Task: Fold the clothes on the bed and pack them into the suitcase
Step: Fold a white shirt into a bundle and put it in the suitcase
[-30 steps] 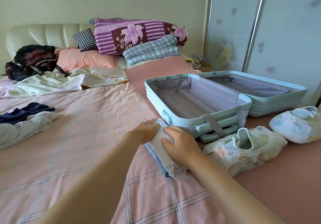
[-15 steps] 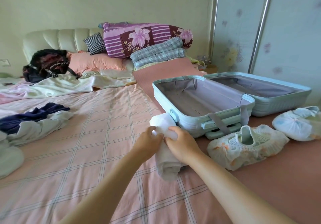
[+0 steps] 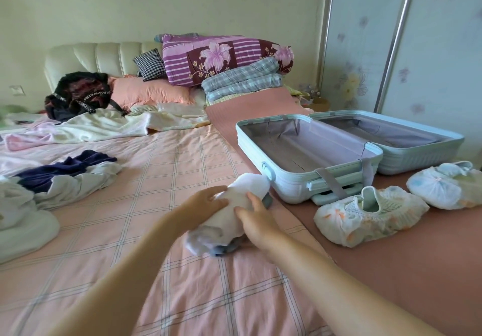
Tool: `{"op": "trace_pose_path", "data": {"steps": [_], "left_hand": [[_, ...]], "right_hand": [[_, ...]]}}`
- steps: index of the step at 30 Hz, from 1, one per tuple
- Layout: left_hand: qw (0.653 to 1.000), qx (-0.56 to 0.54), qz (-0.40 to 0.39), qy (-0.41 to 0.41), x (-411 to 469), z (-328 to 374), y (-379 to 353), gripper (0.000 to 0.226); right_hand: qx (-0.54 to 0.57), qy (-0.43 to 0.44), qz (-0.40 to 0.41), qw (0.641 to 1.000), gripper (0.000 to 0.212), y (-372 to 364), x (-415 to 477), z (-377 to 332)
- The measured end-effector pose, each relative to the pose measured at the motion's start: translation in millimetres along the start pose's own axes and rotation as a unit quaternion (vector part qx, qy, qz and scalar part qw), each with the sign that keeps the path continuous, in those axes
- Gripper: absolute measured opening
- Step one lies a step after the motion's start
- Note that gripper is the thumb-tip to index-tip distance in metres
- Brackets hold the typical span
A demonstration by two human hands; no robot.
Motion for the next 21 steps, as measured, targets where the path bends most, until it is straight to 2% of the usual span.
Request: {"op": "trace_pose_path", "data": {"steps": [2, 4, 6, 7, 8, 10, 11, 12, 14, 18, 21], "left_hand": [[0.996, 0.086, -0.018, 0.006, -2.9, -15.3, 14.9, 0.042], [0.988, 0.155, 0.002, -0.002, -6.8, -15.3, 19.1, 0.041], [0.981, 0.185, 0.044, -0.033, -13.5, -0.1, 14.6, 0.036], [0.978, 0.197, 0.054, -0.048, -19.0, 6.2, 10.2, 0.035], [0.972, 0.219, 0.054, -0.061, -24.7, 10.5, 2.6, 0.042], [0.957, 0.284, 0.034, -0.050, -38.3, 6.5, -14.0, 0.086], [0.946, 0.322, 0.024, -0.038, -44.1, 0.8, -20.7, 0.108], [0.934, 0.356, 0.020, -0.037, -48.6, -2.9, -25.8, 0.122], [0.912, 0.404, 0.036, -0.057, -51.2, -7.3, -31.0, 0.127], [0.884, 0.453, 0.067, -0.094, -41.3, -10.5, -15.7, 0.106], [0.855, 0.497, 0.104, -0.102, -32.8, -13.6, 8.8, 0.093]], "right_hand": [[-0.059, 0.023, -0.045, 0.997, 0.069, -13.1, -6.7, -3.4], [-0.205, 0.088, -0.046, 0.974, 0.068, -9.2, -5.9, -10.4], [-0.372, 0.175, 0.020, 0.911, 0.069, 4.6, -6.3, -26.3], [-0.421, 0.233, 0.059, 0.875, 0.069, 7.7, -6.4, -35.4], [-0.460, 0.280, 0.088, 0.838, 0.071, 9.1, -3.6, -40.2], [-0.515, 0.331, 0.103, 0.784, 0.079, 8.1, 7.5, -38.0], [-0.533, 0.342, 0.087, 0.769, 0.082, 6.2, 13.8, -33.2], [-0.542, 0.347, 0.070, 0.762, 0.083, 4.8, 18.0, -30.2], [-0.549, 0.362, 0.058, 0.751, 0.085, 2.1, 23.9, -28.8], [-0.568, 0.368, 0.046, 0.735, 0.082, -5.9, 42.2, -28.7], [-0.557, 0.368, 0.041, 0.744, 0.086, -13.1, 48.7, -35.4]]}}
Point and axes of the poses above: each hand's wrist, its own x-axis towards the middle knuckle, its own y-axis out of the back of the hand, z = x × y, the point moved 9 cm from there along x, towards the middle knuckle, and after that the axes turned 2 degrees about z, right-handed, at the moved point
